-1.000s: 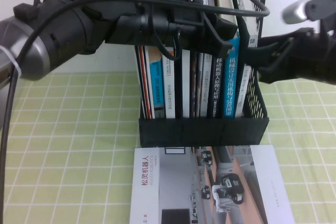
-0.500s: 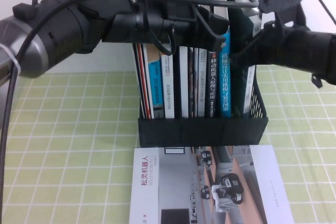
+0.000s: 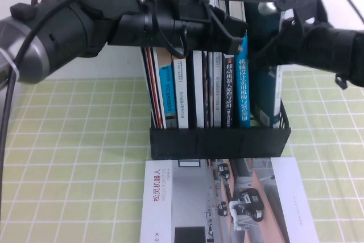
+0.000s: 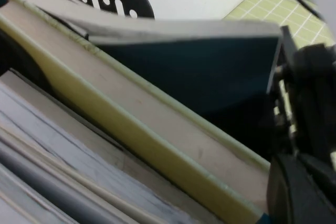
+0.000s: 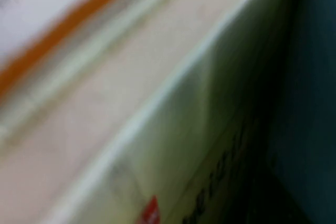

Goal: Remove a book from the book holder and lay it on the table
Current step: Pick up the right side book from the book shelf

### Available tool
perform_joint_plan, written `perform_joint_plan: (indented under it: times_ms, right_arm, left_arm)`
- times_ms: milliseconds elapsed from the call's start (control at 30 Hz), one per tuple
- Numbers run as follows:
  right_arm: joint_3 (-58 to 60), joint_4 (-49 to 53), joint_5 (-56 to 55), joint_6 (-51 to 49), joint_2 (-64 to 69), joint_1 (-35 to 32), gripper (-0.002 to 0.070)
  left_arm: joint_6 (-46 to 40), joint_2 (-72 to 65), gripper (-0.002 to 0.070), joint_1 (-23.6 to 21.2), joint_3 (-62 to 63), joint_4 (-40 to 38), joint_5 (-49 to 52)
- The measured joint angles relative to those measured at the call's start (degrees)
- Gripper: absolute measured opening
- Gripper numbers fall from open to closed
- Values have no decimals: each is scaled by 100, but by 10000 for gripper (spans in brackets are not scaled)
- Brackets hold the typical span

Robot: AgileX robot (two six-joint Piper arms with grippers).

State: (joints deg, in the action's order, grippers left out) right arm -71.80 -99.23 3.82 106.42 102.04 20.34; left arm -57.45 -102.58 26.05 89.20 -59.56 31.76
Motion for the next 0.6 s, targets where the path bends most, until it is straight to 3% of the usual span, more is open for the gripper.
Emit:
perform_joint_plan:
  times_ms: [367,500,600]
  right_arm:
    - [-148,9,252,98,-2277,11,133]
    - [-148,61,1112,-163,-2956,11,133]
    - [-172,690,2198,-1071,-3301,11,133]
  left_arm:
    - [344,1181,-2,-69,-114,553,369]
    - [648,1986,-2,-69,-114,950,447]
    - [1180,2555,-3,-69,-114,1716,506]
